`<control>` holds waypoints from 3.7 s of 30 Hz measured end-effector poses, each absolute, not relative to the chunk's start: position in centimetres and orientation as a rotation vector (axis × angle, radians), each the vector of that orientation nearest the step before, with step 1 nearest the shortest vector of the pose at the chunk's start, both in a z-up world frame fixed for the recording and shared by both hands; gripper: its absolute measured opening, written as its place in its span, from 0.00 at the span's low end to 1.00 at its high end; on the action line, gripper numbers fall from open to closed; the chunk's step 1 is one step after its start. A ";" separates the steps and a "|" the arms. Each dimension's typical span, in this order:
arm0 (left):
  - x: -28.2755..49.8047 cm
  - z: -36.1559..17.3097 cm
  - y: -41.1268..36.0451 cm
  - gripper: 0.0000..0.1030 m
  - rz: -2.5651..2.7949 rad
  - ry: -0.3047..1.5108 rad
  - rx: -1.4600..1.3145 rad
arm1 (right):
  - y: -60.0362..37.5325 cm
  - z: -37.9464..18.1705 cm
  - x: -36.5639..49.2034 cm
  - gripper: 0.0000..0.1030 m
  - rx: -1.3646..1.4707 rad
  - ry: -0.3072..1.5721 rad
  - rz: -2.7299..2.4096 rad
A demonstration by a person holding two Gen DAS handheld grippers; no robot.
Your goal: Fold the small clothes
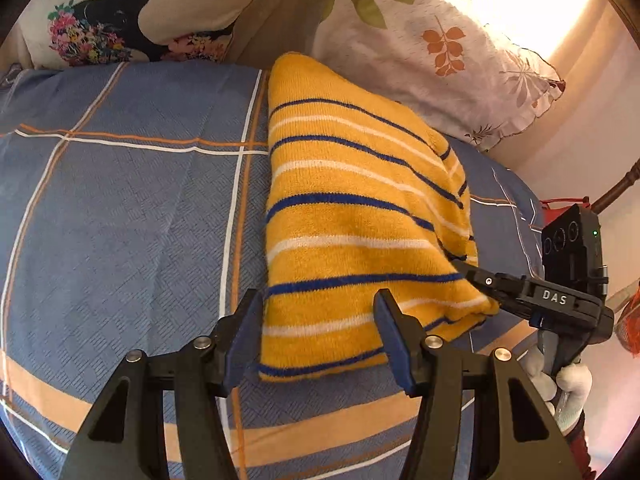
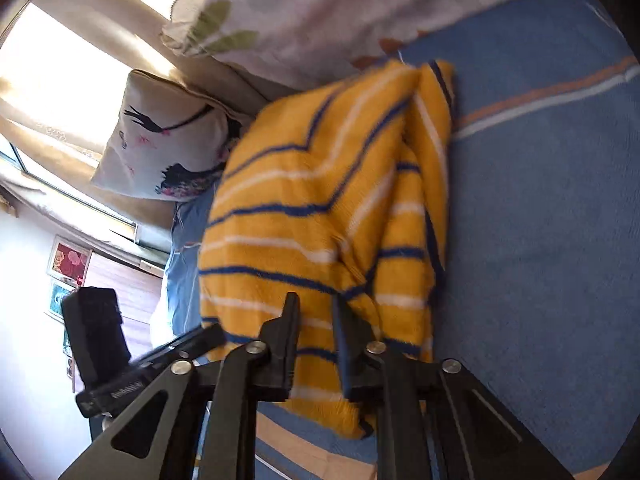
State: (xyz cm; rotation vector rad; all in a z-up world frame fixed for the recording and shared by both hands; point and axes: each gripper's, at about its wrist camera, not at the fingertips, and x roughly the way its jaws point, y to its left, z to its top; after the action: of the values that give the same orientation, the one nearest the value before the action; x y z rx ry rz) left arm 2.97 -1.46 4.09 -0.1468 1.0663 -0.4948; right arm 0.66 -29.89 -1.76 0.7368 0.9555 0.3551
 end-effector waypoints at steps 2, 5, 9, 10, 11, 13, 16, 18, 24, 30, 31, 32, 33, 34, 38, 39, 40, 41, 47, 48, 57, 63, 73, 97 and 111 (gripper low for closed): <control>1.7 4.9 -1.0 0.55 -0.481 1.019 -0.102 | -30.5 -2.4 -0.6 0.06 0.743 0.936 0.345; 0.0 5.8 -0.4 0.56 -0.457 0.959 -0.076 | -30.6 -0.2 -2.0 0.12 0.649 0.919 0.273; -1.7 6.5 -0.2 0.57 -0.413 0.893 -0.072 | -29.1 5.3 -1.9 0.41 0.452 0.799 0.214; -2.1 6.8 -0.2 0.58 -0.394 0.870 -0.063 | -28.6 6.5 -1.4 0.46 0.418 0.761 0.200; -2.6 7.1 -0.2 0.59 -0.370 0.842 -0.048 | -28.2 7.6 -0.8 0.59 0.396 0.720 0.191; -3.8 7.7 -0.1 0.63 -0.314 0.779 -0.007 | -27.6 8.8 0.8 0.73 0.399 0.649 0.192; -5.3 8.4 -0.3 0.70 -0.244 0.692 0.070 | -26.5 8.3 5.2 0.72 0.469 0.701 0.265; -5.8 8.7 -0.3 0.77 -0.220 0.654 0.095 | -25.6 6.8 8.1 0.64 0.550 0.777 0.343; -6.1 9.2 0.7 0.85 -0.199 0.628 0.056 | -26.2 2.5 12.8 0.27 0.589 0.889 0.262; -6.2 8.9 0.7 0.86 -0.174 0.637 0.065 | -26.2 5.6 7.0 0.40 0.564 0.800 0.307; -6.3 8.9 0.7 0.86 -0.170 0.638 0.063 | -26.1 5.7 5.7 0.42 0.550 0.798 0.313; -6.5 9.0 0.7 0.86 -0.165 0.636 0.058 | -25.9 5.6 4.4 0.45 0.526 0.803 0.301; -6.7 9.0 0.8 0.86 -0.163 0.633 0.052 | -25.9 5.3 3.2 0.45 0.500 0.810 0.278; -6.9 9.1 0.8 0.87 -0.157 0.629 0.050 | -26.0 5.0 1.9 0.45 0.464 0.814 0.244; -7.9 9.7 0.9 0.91 -0.115 0.588 0.063 | -26.2 5.4 -3.8 0.45 0.346 0.744 0.132; -8.3 9.9 0.9 0.91 -0.101 0.573 0.066 | -26.1 5.8 -5.3 0.46 0.332 0.713 0.113; -8.7 10.2 0.8 0.92 -0.086 0.558 0.070 | -26.0 6.2 -6.8 0.48 0.318 0.680 0.092; -9.0 10.4 0.8 0.93 -0.072 0.542 0.075 | -25.9 6.7 -8.3 0.56 0.304 0.645 0.068; -11.8 11.8 0.6 0.98 0.021 0.434 0.107 | -23.6 9.8 -16.2 0.94 0.187 0.407 -0.122; -12.1 12.0 0.6 1.00 0.017 0.427 0.098 | -23.3 10.1 -17.2 1.00 0.182 0.364 -0.147; -13.1 11.3 0.4 1.00 -0.028 0.467 0.089 | -23.2 10.9 -19.1 1.00 0.195 0.314 -0.175; -12.5 9.5 0.1 1.00 -0.082 0.564 0.062 | -23.2 10.1 -19.8 1.00 0.251 0.287 -0.150; -11.3 7.6 0.1 1.00 -0.101 0.649 0.054 | -22.4 6.2 -15.9 1.00 0.186 0.556 -0.189; -9.5 5.0 -0.3 1.00 -0.151 0.781 0.029 | -21.3 3.4 -12.9 1.00 0.166 0.724 -0.172; -9.1 4.4 -0.2 1.00 -0.156 0.818 0.015 | -21.0 3.3 -12.7 1.00 0.155 0.735 -0.163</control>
State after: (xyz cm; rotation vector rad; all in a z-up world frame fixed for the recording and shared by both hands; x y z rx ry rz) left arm -9.08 -0.21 4.38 0.0147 0.8176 -0.1556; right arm -12.68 -20.98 3.27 0.1547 0.7348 -0.1633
